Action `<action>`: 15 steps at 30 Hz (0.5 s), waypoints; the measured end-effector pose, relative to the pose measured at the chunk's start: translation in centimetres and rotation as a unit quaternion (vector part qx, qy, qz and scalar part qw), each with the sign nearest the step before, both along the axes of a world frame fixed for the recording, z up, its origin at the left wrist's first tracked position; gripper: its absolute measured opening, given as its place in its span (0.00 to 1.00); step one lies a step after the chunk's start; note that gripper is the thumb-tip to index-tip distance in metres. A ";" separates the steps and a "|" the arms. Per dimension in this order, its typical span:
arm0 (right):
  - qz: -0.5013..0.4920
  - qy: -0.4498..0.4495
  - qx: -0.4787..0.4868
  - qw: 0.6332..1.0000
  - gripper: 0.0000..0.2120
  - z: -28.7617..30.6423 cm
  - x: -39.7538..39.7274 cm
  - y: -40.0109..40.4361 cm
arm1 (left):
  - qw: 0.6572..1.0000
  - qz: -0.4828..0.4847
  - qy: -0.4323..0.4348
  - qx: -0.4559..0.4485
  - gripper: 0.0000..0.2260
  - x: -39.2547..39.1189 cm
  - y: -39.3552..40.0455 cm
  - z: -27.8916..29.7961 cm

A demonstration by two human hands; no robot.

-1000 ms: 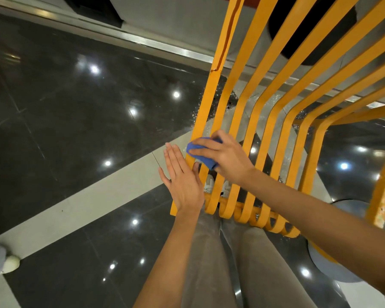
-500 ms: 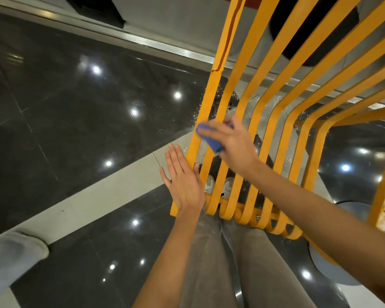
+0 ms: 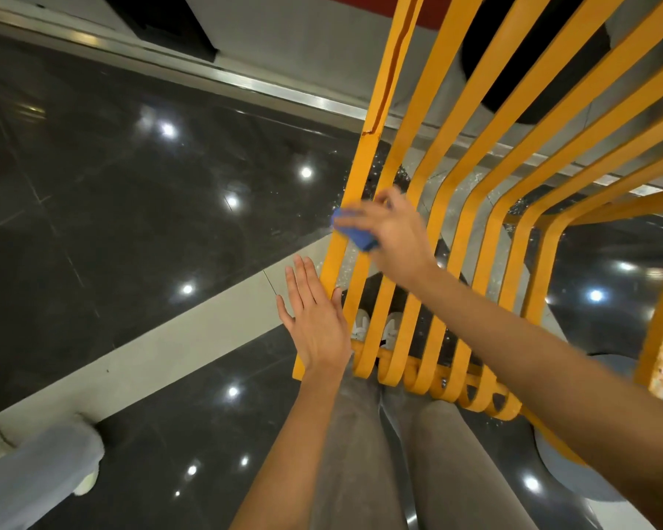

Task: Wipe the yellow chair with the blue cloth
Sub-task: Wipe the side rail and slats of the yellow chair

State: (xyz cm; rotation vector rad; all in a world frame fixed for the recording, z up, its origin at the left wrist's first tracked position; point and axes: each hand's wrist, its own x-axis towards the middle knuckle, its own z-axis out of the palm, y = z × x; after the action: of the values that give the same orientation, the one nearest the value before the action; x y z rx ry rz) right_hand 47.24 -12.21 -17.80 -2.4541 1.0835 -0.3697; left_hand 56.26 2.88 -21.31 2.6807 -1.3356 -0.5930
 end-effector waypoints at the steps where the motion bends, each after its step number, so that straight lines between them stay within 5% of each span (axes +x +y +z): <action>1: -0.051 -0.006 -0.015 0.999 0.25 0.4 0.7 -2.2 | 1.000 -0.002 0.000 -0.002 0.30 0.0 0.0 0.0; 5: -0.137 -0.020 -0.023 0.990 0.23 0.8 3.6 -4.8 | 1.000 0.001 0.001 -0.005 0.29 0.1 0.0 0.0; 11: 0.029 -0.016 0.014 0.999 0.23 -0.4 -1.2 1.3 | 1.000 0.003 0.010 0.004 0.28 -0.3 0.0 0.3; 15: -0.110 -0.017 -0.036 0.993 0.21 0.5 0.6 -5.5 | 1.000 0.007 0.011 0.007 0.28 -0.1 -0.3 0.3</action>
State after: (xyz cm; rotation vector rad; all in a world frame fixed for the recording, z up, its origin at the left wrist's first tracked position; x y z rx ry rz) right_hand 47.86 -17.73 -17.29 -2.3859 1.3516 -0.5259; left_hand 56.14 2.56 -20.96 2.6833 -1.3105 -0.6308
